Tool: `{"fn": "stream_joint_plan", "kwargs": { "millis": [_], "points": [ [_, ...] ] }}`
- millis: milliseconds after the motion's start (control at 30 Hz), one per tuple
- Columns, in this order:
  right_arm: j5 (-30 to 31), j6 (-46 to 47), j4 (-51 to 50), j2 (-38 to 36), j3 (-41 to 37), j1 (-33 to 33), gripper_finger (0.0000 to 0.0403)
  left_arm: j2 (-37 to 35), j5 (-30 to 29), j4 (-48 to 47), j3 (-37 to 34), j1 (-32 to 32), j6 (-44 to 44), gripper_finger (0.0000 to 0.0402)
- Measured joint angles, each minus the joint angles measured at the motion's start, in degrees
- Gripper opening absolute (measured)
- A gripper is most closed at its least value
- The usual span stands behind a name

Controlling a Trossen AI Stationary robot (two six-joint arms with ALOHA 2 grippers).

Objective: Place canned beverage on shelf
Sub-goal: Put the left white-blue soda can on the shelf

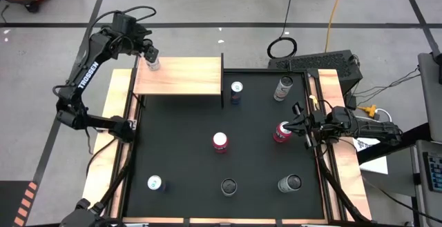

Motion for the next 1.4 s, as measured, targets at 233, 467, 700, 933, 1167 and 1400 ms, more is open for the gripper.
{"fn": "stream_joint_plan", "kwargs": {
  "millis": [233,467,700,933,1167,1400],
  "points": [
    [0.00,2.32,-0.02,0.01,0.00,-0.02,0.0000,-0.07,0.09,-0.59,0.02,-0.03,0.02,0.0274],
    [0.00,2.35,-0.02,-0.01,0.00,-0.02,0.0000,-0.07,0.14,-0.74,0.02,-0.04,0.02,0.0276],
    [0.00,2.35,-0.02,0.00,0.00,-0.02,0.0000,-0.07,0.32,-0.96,0.04,-0.04,0.23,0.0277],
    [0.00,2.34,0.00,0.01,0.00,-0.01,0.0000,-0.07,0.37,-1.00,0.04,-0.04,0.26,0.0277],
    [0.00,2.33,0.00,0.00,0.00,-0.02,0.0000,-0.04,0.37,-1.00,0.04,-0.04,0.22,0.0277],
    [0.00,2.30,0.00,0.00,0.00,-0.02,0.0000,-0.04,0.37,-1.02,0.04,-0.04,0.20,0.0277]
  ]
}}
